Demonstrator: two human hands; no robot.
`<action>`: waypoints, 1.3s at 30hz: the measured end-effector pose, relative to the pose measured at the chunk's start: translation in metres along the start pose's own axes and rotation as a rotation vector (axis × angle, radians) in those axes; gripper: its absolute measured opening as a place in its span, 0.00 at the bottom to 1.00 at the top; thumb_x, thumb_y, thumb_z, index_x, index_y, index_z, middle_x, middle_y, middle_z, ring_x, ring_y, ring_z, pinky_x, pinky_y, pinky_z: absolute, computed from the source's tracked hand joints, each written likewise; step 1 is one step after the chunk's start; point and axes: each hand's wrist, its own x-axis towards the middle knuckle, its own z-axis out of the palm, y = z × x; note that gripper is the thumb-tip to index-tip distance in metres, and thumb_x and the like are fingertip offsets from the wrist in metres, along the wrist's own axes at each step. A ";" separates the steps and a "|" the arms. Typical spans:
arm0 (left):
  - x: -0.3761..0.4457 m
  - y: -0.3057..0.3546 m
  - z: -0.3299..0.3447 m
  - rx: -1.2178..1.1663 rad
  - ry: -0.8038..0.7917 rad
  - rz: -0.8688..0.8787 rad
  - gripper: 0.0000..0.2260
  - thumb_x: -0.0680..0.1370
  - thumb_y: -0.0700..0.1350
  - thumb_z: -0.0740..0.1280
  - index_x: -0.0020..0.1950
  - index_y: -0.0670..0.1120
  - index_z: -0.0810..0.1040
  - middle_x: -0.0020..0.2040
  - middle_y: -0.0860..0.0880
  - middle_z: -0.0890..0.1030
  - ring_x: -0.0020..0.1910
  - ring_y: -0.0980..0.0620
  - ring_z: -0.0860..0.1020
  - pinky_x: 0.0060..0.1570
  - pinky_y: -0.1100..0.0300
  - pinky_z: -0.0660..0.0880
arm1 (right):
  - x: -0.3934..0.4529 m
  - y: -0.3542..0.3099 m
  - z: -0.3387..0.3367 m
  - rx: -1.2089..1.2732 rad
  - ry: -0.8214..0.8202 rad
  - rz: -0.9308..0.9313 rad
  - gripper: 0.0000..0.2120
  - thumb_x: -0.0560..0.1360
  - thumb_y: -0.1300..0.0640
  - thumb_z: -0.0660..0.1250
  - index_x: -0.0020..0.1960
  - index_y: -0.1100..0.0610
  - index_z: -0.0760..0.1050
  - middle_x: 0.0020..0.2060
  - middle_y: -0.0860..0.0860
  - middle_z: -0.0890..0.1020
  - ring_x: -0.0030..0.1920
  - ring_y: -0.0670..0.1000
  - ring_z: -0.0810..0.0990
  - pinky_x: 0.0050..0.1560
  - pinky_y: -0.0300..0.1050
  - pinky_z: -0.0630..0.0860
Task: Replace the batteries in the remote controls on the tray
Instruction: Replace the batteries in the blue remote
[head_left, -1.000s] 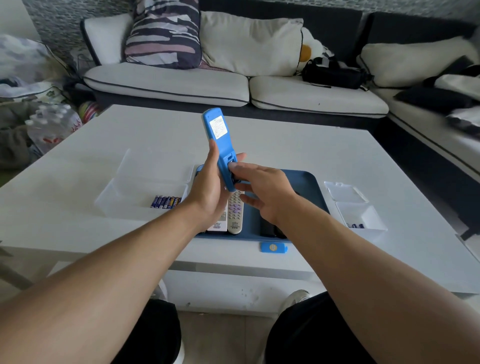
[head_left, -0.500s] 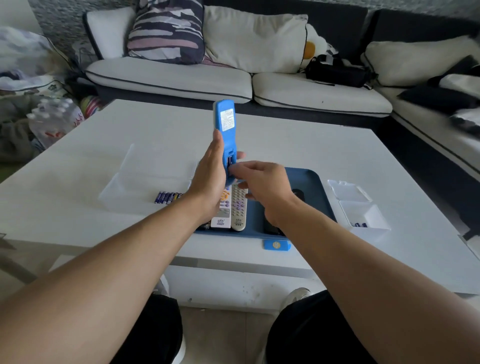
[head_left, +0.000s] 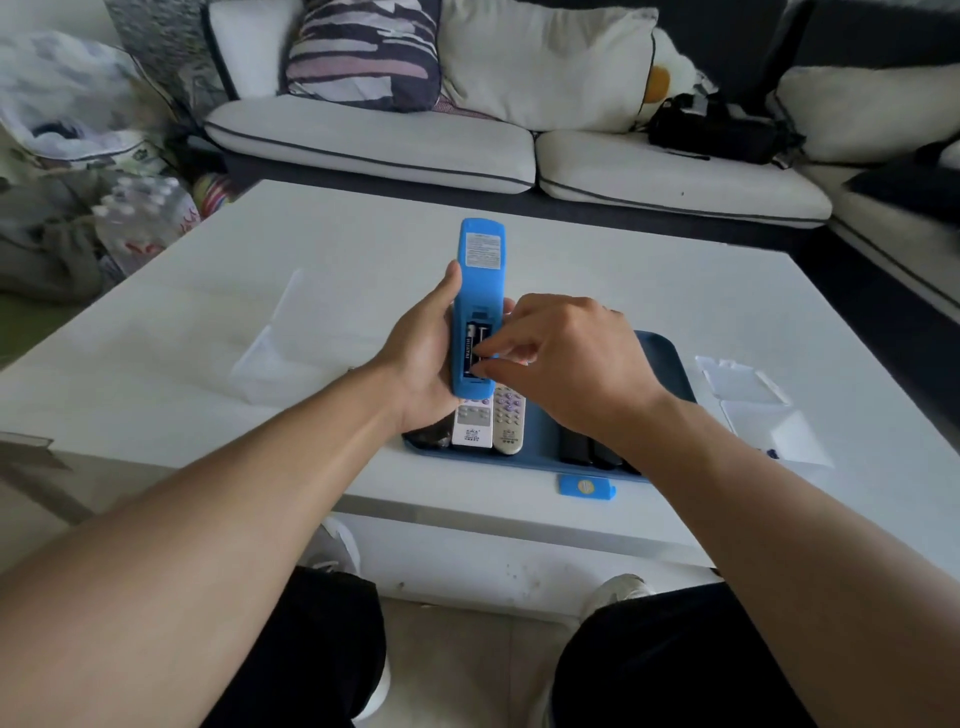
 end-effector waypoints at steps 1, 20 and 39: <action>0.000 0.000 0.000 -0.004 -0.005 -0.004 0.27 0.82 0.66 0.51 0.52 0.47 0.79 0.43 0.49 0.80 0.40 0.50 0.78 0.41 0.59 0.72 | 0.000 0.000 0.000 -0.008 0.002 -0.010 0.05 0.71 0.43 0.75 0.47 0.40 0.85 0.42 0.40 0.82 0.43 0.41 0.79 0.44 0.46 0.76; 0.002 -0.017 0.011 0.064 0.142 -0.149 0.20 0.84 0.61 0.54 0.52 0.54 0.82 0.36 0.51 0.82 0.31 0.54 0.81 0.39 0.58 0.75 | -0.006 0.011 0.009 -0.212 -0.026 -0.241 0.04 0.69 0.45 0.74 0.43 0.42 0.85 0.43 0.39 0.84 0.44 0.47 0.83 0.36 0.41 0.67; 0.006 -0.018 0.028 -0.153 0.107 -0.020 0.25 0.85 0.61 0.50 0.56 0.44 0.78 0.43 0.47 0.82 0.35 0.50 0.83 0.32 0.57 0.80 | -0.011 0.015 0.010 0.327 0.165 0.248 0.04 0.75 0.55 0.73 0.47 0.48 0.87 0.39 0.45 0.84 0.40 0.45 0.81 0.42 0.42 0.78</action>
